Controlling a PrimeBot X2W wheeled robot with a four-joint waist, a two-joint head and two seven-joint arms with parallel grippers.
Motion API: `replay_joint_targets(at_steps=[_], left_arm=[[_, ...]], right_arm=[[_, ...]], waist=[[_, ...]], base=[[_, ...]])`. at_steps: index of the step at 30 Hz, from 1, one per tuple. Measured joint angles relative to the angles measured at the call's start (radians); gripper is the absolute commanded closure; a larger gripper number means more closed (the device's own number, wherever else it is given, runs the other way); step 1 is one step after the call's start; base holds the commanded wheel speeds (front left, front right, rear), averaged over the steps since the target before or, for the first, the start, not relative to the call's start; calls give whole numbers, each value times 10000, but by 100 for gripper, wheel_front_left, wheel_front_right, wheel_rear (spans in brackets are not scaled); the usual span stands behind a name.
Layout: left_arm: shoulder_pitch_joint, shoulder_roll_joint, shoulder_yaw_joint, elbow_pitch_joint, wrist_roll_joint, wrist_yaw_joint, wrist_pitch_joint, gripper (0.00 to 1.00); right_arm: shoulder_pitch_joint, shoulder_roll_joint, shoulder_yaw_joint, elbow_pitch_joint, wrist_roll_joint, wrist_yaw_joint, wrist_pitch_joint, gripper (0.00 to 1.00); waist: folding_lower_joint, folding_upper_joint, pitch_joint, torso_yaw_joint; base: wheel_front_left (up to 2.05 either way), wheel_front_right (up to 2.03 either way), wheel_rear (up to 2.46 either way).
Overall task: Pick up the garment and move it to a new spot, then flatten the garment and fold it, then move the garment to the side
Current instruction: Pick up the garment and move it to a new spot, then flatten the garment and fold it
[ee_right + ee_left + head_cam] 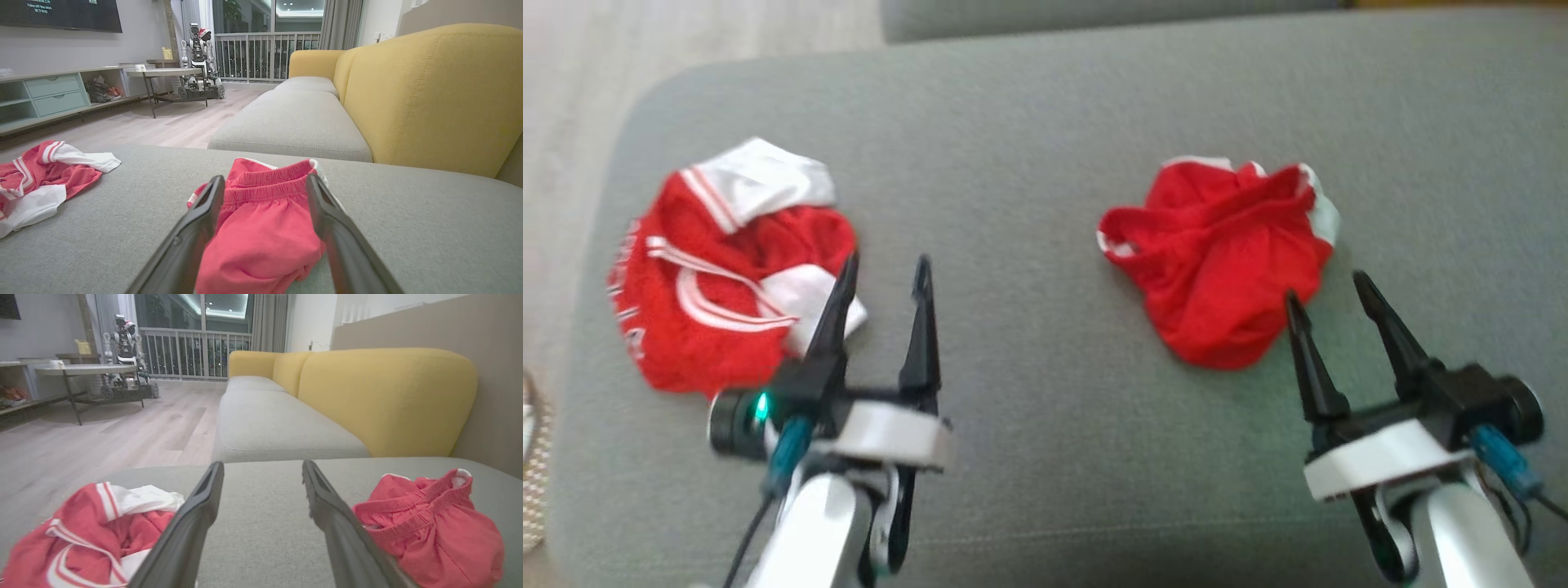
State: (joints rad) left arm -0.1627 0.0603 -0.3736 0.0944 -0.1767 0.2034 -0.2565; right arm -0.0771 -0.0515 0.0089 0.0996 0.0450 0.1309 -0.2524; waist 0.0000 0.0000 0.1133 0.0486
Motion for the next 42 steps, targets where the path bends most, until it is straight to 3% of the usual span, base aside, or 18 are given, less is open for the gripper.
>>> replay_joint_targets(at_steps=[6,15,37,42], left_arm=[[1053,-19,366,-704,378,263,0,0],[2374,-21,840,-815,711,155,0,0],[2428,-36,1005,-704,993,-25,0,0],[2395,-36,951,-558,1030,-349,0,0]], right_arm=[[574,8,-128,-115,44,0,0,0],[1295,19,-219,-288,180,0,0,0],[1303,42,157,-293,360,0,0,0],[1299,44,42,-290,372,0,0,0]], waist=[[0,0,-545,348],[0,0,-1132,366],[0,0,-1188,337],[0,0,-1116,175]], base=[[0,0,0],[0,0,0],[0,0,0],[0,0,0]])
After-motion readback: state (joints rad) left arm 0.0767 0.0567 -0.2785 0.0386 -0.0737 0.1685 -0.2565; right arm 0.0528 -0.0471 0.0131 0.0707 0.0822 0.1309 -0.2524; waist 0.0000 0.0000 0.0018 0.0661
